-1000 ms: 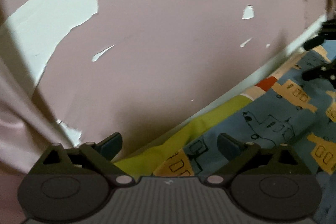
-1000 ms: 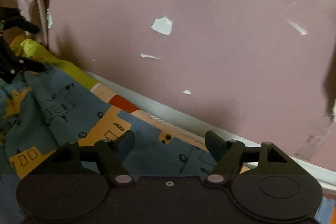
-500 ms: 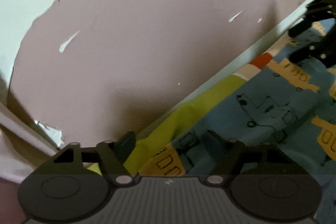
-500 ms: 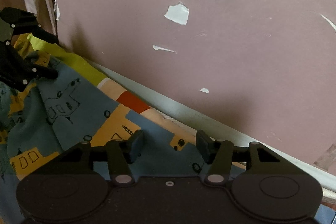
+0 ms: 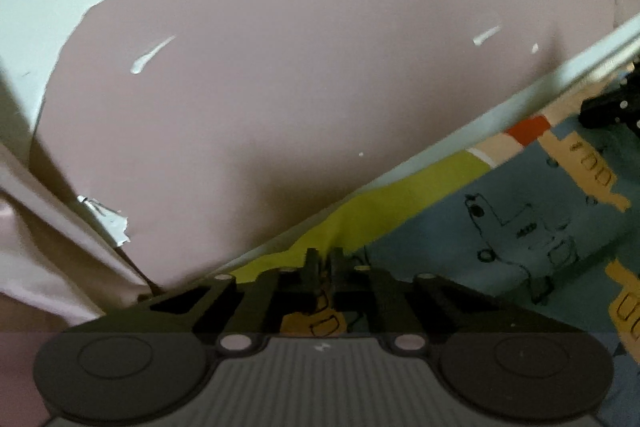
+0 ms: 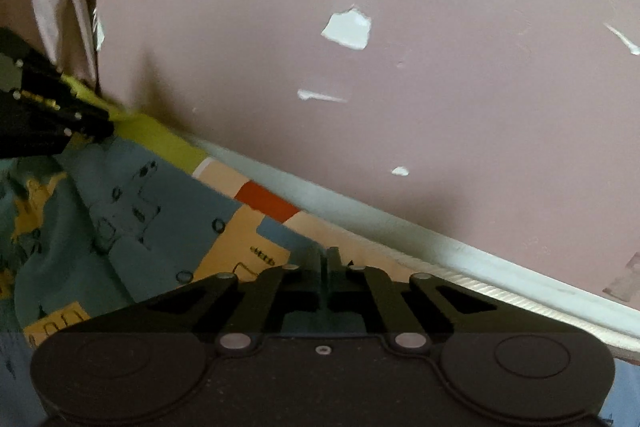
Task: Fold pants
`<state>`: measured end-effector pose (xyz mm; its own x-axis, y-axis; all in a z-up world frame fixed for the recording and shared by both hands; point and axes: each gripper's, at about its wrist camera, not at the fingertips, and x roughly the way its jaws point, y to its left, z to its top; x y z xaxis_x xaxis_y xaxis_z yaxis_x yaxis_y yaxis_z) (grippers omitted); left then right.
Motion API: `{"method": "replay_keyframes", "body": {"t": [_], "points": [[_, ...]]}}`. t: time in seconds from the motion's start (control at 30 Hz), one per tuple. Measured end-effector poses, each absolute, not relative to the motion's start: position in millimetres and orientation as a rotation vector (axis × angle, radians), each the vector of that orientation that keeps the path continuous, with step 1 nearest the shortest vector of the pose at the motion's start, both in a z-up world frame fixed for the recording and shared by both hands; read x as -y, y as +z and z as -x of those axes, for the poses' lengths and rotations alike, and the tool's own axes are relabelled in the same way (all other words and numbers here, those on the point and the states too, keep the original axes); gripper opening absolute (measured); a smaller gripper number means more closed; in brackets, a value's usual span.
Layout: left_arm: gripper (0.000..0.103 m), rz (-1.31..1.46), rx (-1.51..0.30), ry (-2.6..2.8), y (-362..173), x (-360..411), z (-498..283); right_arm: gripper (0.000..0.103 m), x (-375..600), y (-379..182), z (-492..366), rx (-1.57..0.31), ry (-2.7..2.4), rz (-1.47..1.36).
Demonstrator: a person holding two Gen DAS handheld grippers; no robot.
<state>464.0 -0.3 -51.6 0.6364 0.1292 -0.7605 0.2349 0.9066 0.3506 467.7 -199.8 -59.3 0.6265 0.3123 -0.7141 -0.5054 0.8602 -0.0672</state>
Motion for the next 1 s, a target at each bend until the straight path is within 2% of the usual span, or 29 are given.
{"method": "replay_keyframes", "body": {"t": [0.27,0.37,0.43,0.47,0.53,0.57,0.6,0.63,0.7,0.73,0.8,0.87,0.97,1.0], "points": [[0.000,-0.381,-0.816,-0.011,-42.9,-9.0,-458.5,0.000,207.1,-47.1,-470.2,-0.693,0.450,0.237],[0.000,-0.320,-0.855,-0.087,-42.9,-17.0,-462.3,0.000,207.5,-48.7,-471.7,-0.699,0.449,0.228],[0.004,-0.303,-0.846,-0.125,-41.9,-30.1,-460.5,0.000,206.9,-50.8,-470.4,-0.704,0.452,0.230],[0.008,-0.296,-0.846,-0.141,-42.0,-34.0,-460.1,0.000,206.1,-51.5,-470.4,-0.708,0.453,0.229],[0.037,-0.288,-0.854,-0.177,-43.3,-41.3,-460.0,0.000,206.4,-53.5,-471.1,-0.721,0.462,0.221],[0.061,-0.300,-0.841,-0.189,-44.3,-43.9,-458.5,0.002,207.7,-54.4,-471.0,-0.725,0.467,0.218],[0.071,-0.320,-0.826,-0.191,-42.9,-47.6,-453.6,0.007,208.6,-54.6,-470.6,-0.724,0.469,0.215],[0.072,-0.346,-0.810,-0.194,-44.0,-48.2,-451.6,0.013,210.0,-54.4,-470.8,-0.726,0.472,0.202],[0.075,-0.383,-0.814,-0.220,-46.1,-46.7,-449.8,0.032,214.3,-54.2,-473.2,-0.738,0.482,0.152],[0.076,-0.391,-0.827,-0.230,-47.0,-45.5,-452.1,0.035,216.6,-54.1,-473.2,-0.733,0.481,0.136],[0.077,-0.399,-0.852,-0.235,-51.4,-42.5,-454.8,0.050,219.6,-55.8,-476.3,-0.747,0.489,0.106],[0.077,-0.395,-0.867,-0.242,-54.2,-41.1,-457.0,0.056,219.5,-59.4,-477.7,-0.765,0.495,0.091],[0.075,-0.406,-0.883,-0.268,-53.2,-40.3,-458.7,0.057,213.4,-67.5,-478.2,-0.807,0.500,0.124],[0.064,-0.405,-0.889,-0.273,-55.8,-43.5,-463.0,0.057,210.8,-69.5,-477.6,-0.809,0.498,0.138]]}}
